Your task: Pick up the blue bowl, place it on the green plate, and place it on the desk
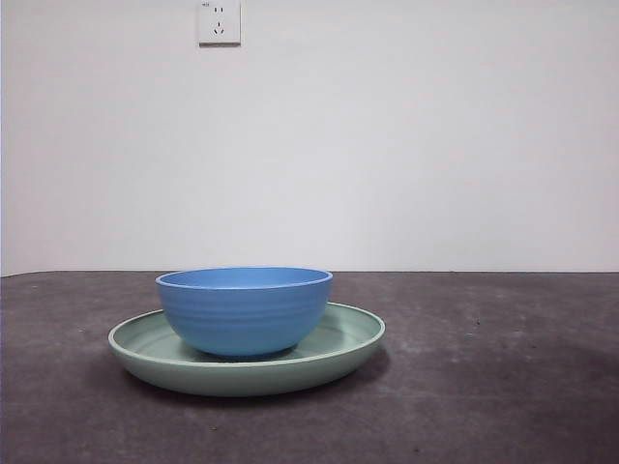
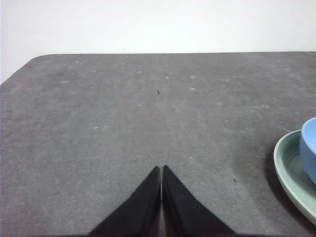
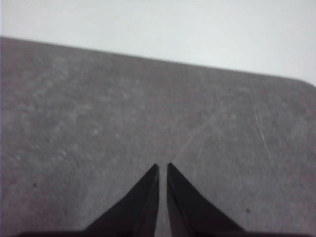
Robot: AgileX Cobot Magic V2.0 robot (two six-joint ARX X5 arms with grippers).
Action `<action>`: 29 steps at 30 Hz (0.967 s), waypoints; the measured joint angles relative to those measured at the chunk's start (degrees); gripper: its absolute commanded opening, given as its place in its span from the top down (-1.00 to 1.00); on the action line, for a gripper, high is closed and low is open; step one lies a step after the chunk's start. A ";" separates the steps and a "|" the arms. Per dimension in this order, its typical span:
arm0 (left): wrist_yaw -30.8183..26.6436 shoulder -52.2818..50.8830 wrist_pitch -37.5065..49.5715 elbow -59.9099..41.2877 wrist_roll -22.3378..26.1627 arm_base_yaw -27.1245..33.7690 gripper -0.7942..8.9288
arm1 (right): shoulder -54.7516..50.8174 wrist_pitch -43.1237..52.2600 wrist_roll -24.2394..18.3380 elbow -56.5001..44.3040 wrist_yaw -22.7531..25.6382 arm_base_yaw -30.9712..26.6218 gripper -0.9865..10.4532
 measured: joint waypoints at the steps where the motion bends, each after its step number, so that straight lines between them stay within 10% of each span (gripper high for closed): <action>1: 0.00 0.00 0.00 0.00 0.00 0.00 0.82 | 0.00 0.37 0.00 -0.70 0.02 0.00 0.79; 29: 0.00 0.00 0.00 0.00 0.00 0.00 0.82 | 0.11 4.63 0.02 -2.14 0.17 0.02 0.79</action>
